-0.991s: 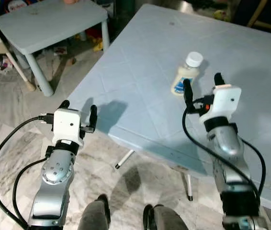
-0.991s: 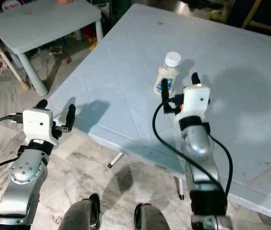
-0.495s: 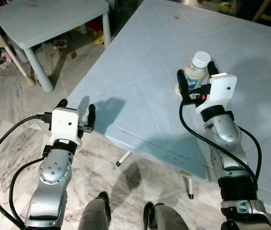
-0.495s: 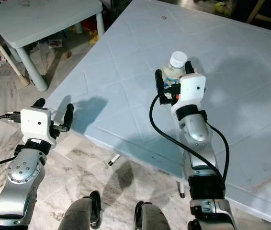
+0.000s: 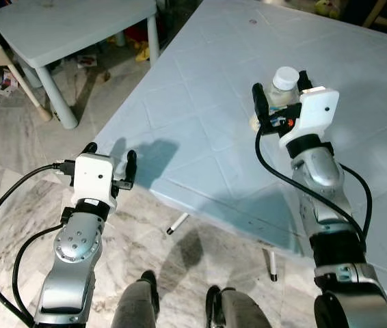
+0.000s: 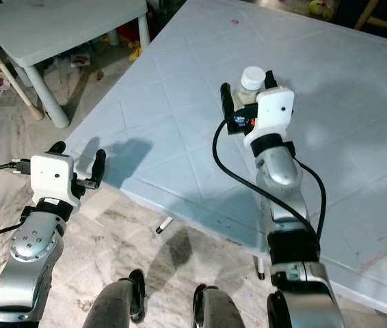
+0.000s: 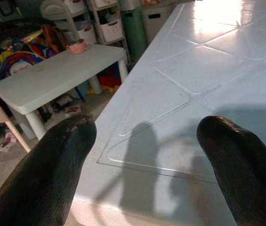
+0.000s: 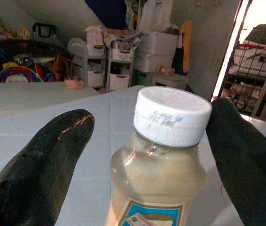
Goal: Restocking fridge
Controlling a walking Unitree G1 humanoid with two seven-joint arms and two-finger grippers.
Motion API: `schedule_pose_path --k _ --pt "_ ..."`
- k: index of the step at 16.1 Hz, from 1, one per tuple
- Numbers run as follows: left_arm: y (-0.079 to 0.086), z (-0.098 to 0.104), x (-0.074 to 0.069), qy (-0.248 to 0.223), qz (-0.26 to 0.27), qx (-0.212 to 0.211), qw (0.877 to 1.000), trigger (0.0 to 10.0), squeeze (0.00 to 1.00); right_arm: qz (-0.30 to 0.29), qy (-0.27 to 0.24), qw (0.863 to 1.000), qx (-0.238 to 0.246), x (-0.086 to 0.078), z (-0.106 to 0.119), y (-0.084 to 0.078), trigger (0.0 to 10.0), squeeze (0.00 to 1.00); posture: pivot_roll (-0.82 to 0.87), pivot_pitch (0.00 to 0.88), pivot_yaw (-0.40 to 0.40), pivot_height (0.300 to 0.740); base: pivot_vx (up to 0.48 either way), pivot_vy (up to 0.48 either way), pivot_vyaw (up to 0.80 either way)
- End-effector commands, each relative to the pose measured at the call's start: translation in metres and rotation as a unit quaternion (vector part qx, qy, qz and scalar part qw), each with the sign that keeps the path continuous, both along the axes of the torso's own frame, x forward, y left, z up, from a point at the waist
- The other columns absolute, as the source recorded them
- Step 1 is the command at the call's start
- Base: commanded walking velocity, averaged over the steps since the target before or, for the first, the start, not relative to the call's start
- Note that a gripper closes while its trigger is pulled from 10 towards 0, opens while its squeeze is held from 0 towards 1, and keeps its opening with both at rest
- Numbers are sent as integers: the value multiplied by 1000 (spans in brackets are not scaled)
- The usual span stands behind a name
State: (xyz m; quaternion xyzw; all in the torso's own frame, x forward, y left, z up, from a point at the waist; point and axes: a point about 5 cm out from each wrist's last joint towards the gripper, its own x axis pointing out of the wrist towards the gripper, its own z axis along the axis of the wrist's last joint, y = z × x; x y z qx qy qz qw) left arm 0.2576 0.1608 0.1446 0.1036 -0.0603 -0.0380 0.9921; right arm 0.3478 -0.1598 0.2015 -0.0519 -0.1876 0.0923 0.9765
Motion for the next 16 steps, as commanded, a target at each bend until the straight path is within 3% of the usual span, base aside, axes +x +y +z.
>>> schedule_pose_path --k 1,6,7,8,9,16 --pt "-1 3 -2 -3 -3 6 1000 10000 0 -4 -7 1000 3 4 5 -5 10000 0 120 247 -20 740 0 0 0" --pt "-3 1 -4 3 -7 6 1000 10000 0 -5 -8 1000 9 15 14 -4 10000 0 123 253 -22 740 0 0 0" --pt "-4 1 -4 4 -9 6 1000 10000 0 -3 -9 1000 7 18 15 -3 7020 0 121 253 -22 740 0 0 0" --pt "-5 1 -4 5 -10 6 1000 10000 0 -5 -6 1000 8 20 15 -3 471 0 122 254 -23 740 0 0 0" --pt "-5 1 -4 5 -10 6 1000 10000 0 -6 -5 1000 9 21 15 -3 0 0 122 255 -22 740 0 0 0" --pt "-5 1 -3 7 -11 5 1000 10000 0 -12 -7 1000 -4 23 15 -7 0 0 120 254 -25 740 0 0 0"
